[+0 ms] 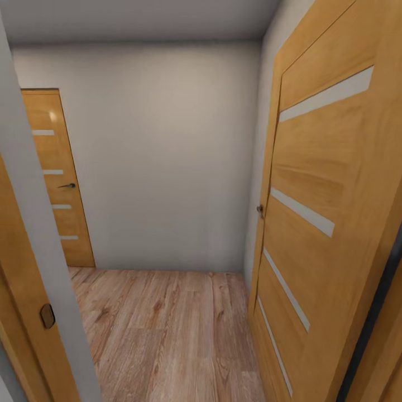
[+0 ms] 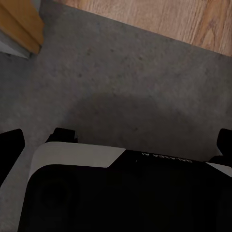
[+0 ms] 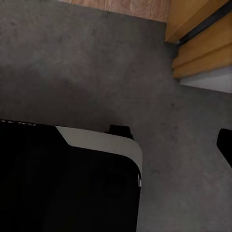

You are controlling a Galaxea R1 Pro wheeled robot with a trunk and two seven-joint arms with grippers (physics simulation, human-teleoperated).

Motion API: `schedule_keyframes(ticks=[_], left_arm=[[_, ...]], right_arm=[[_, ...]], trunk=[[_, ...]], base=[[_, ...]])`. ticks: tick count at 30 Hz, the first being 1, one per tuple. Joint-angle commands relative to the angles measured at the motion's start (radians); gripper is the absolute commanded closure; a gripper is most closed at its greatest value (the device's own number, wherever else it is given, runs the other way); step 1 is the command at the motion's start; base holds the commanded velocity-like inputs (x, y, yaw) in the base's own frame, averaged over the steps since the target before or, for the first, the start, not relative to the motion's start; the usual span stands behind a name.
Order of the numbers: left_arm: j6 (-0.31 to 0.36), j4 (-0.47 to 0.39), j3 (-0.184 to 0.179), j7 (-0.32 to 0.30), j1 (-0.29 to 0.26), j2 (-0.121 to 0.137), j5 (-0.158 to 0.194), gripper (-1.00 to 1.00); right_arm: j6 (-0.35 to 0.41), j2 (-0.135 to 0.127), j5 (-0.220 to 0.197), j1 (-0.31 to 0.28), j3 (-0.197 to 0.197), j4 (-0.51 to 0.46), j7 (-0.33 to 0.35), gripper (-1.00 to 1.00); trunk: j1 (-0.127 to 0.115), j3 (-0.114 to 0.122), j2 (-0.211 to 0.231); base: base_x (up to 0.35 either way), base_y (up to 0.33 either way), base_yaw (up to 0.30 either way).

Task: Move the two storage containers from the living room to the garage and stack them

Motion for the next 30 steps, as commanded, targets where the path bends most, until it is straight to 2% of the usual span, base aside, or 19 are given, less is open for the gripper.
schedule_keyframes(ticks=[1,8,30], left_arm=[[-0.004,0.002,-0.007,-0.003,-0.001,0.000,0.010,-1.00],[-0.002,0.002,-0.007,-0.003,-0.001,0.000,0.009,-1.00],[-0.002,0.002,-0.007,-0.003,-0.001,0.002,0.009,-1.00]], right_arm=[[-0.006,0.001,-0.010,-0.001,0.009,0.003,-0.002,-1.00],[-0.006,0.000,-0.010,-0.001,0.009,0.003,-0.002,-1.00],[-0.004,0.000,-0.010,-0.001,0.009,0.003,0.000,-1.00]], trunk=[[0.000,-0.001,-0.001],[0.000,-0.001,-0.001],[0.000,-0.001,-0.001]], base=[[0.001,0.001,0.000],[0.137,0.000,0.000],[0.313,0.000,0.000]])
